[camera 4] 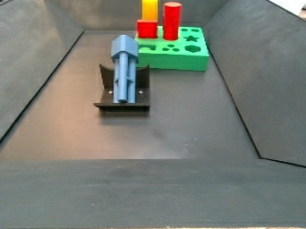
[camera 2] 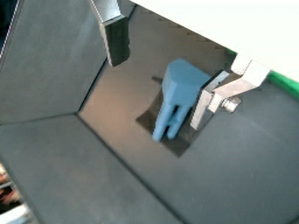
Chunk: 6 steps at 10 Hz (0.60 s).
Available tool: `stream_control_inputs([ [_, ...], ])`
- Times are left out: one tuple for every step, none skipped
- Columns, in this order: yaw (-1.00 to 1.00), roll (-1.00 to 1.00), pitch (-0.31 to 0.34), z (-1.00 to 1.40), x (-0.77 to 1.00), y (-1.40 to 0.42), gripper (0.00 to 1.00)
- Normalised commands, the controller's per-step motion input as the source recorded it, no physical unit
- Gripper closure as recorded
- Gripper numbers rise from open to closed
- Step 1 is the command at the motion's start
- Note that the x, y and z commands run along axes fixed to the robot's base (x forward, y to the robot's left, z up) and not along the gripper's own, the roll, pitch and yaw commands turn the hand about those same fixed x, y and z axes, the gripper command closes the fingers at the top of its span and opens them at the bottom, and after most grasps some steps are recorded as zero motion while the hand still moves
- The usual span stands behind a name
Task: Pick up the 3 prong object. Move up. Rotate the 3 prong object. Place the 3 prong object on the fixture. Regrasp the 3 prong object. Move to above the board. Insert the 3 prong object.
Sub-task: Regrasp the 3 prong object.
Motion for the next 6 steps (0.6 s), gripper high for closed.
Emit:
stream_control_inputs([
  [0.30, 0.46, 0.132, -0.02, 0.53, -0.07, 0.00],
  [0.28, 0.26, 0.075, -0.02, 0.61, -0.06, 0.00],
  [0.27, 0.21, 0.049, -0.01, 0.63, -0.06, 0.00],
  [0.24, 0.18, 0.013, -0.01, 0.64, -0.06, 0.00],
  [0.21, 0.18, 0.008, -0.02, 0.64, -0.07, 0.00],
  [0.18, 0.18, 0.007, -0.02, 0.64, -0.07, 0.00],
])
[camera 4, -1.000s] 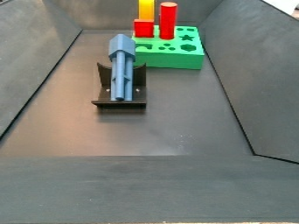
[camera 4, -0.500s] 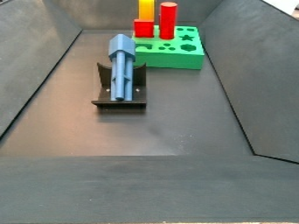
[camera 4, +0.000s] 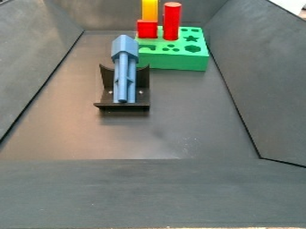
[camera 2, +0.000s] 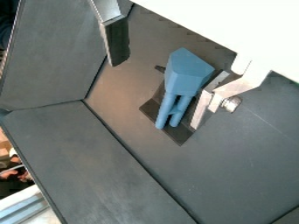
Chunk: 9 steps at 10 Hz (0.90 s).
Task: Pick up the 3 prong object. Move up. Rotate the 3 prong object. Place the 3 prong object on the fixture. Regrasp the 3 prong object. Move to above the board. Insert the 3 prong object.
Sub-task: Regrasp the 3 prong object.
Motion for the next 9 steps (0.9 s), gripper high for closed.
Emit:
stream_control_inputs([
  [0.15, 0.18, 0.007, -0.02, 0.64, -0.07, 0.00],
  [0.13, 0.18, 0.008, -0.02, 0.64, -0.06, 0.00],
  [0.12, 0.18, 0.011, -0.02, 0.64, -0.06, 0.00],
  [0.11, 0.17, 0.017, -0.03, 0.63, -0.06, 0.00],
  [0.09, 0.17, 0.024, -0.03, 0.63, -0.06, 0.00],
  [0.09, 0.16, 0.029, -0.03, 0.62, -0.06, 0.00],
  [0.09, 0.16, 0.037, -0.04, 0.62, -0.06, 0.00],
  [0.09, 0.15, 0.043, -0.04, 0.62, -0.05, 0.00],
  [0.09, 0.15, 0.048, -0.04, 0.61, -0.05, 0.00],
])
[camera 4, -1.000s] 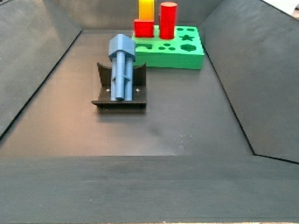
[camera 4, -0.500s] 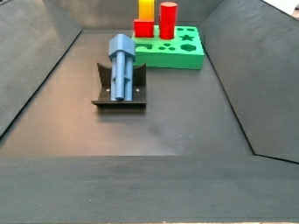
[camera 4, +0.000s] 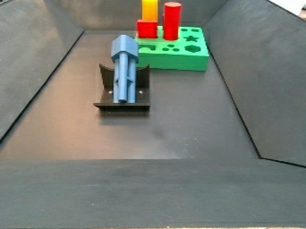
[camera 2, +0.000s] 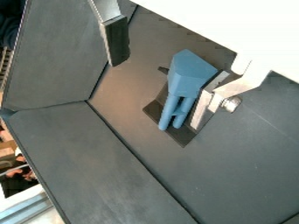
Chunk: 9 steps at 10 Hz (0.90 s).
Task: Pick up the 3 prong object. Move up. Rotate the 3 prong object. Place the 3 prong object on the fixture. Regrasp the 3 prong object. Move to above the board. Insert the 3 prong object.
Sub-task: Regrasp the 3 prong object.
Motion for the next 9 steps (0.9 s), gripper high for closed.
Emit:
stream_control_inputs([
  [0.09, 0.14, 0.052, -0.04, 0.61, -0.05, 0.00],
  [0.10, 0.14, 0.055, -0.04, 0.61, -0.05, 0.00],
  [0.10, 0.14, 0.057, -0.03, 0.60, -0.05, 0.00],
  [0.10, 0.14, 0.058, -0.03, 0.60, -0.05, 0.00],
  [0.10, 0.14, 0.059, -0.03, 0.60, -0.05, 0.00],
  [0.10, 0.14, 0.059, -0.03, 0.60, -0.05, 0.00],
  [0.10, 0.14, 0.060, -0.03, 0.60, -0.05, 0.00],
  [0.10, 0.14, 0.060, -0.03, 0.60, -0.05, 0.00],
  [0.10, 0.14, 0.060, -0.03, 0.60, -0.05, 0.00],
])
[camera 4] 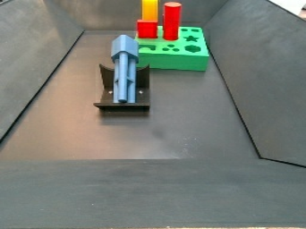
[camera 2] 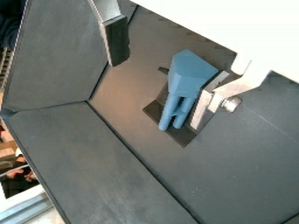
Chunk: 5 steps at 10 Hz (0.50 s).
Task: Pick up the 3 prong object. Move up. Rotate the 3 prong object. Place the 3 prong object on the fixture. Regrasp the 3 prong object. Move to above the board. Insert the 3 prong object.
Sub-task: Regrasp the 3 prong object.
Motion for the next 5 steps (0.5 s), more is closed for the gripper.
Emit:
stream_control_inputs([
  [0.10, 0.14, 0.060, -0.03, 0.60, -0.05, 0.00],
  [0.10, 0.14, 0.060, -0.03, 0.60, -0.05, 0.00],
  [0.10, 0.14, 0.061, -0.03, 0.60, -0.05, 0.00],
  [0.10, 0.14, 0.061, -0.03, 0.60, -0.05, 0.00],
  [0.10, 0.14, 0.061, -0.03, 0.60, -0.05, 0.00],
])
